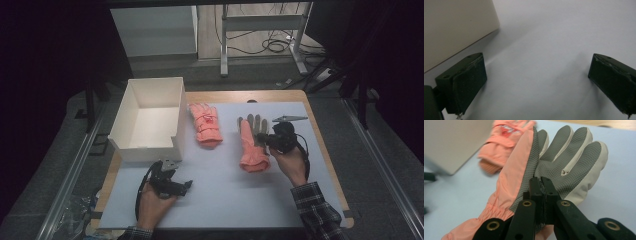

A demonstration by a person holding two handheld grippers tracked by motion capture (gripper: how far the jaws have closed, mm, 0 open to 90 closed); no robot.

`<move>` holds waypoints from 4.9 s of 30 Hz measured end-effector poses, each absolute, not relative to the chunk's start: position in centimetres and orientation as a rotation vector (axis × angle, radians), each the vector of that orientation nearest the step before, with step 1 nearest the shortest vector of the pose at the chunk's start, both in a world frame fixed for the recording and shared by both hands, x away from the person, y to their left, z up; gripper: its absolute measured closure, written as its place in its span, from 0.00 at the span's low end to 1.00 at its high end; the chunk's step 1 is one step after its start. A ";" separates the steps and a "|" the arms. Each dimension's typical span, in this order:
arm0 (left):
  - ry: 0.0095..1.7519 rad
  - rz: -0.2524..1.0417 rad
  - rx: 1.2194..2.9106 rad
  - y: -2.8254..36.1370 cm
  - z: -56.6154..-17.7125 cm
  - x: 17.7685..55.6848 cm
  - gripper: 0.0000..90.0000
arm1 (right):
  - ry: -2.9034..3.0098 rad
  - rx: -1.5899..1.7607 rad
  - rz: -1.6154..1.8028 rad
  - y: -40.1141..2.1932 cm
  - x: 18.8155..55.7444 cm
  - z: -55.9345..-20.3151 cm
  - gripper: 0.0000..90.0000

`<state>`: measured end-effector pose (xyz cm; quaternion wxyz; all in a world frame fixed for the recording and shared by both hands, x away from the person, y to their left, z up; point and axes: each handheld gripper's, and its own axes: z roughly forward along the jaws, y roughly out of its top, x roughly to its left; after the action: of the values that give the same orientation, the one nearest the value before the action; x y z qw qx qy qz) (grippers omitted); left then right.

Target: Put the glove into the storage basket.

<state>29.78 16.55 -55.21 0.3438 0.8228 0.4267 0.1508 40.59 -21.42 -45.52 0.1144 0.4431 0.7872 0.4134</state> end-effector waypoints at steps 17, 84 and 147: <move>1.109 0.392 2.137 16.5 -55.2 29.8 0.02 | 2.384 1.272 1.272 -18.7 34.7 -47.7 0.98; 1.111 0.389 2.136 16.6 -55.2 29.8 0.02 | 2.447 1.024 1.114 -8.1 46.3 -45.6 0.63; 1.112 0.388 2.136 16.6 -55.2 29.8 0.02 | 2.456 1.120 0.999 -3.1 50.4 -44.2 0.92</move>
<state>29.78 16.56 -55.22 0.3442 0.8222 0.4280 0.1493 50.44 -3.14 -44.20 0.1314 0.3858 0.8459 0.3440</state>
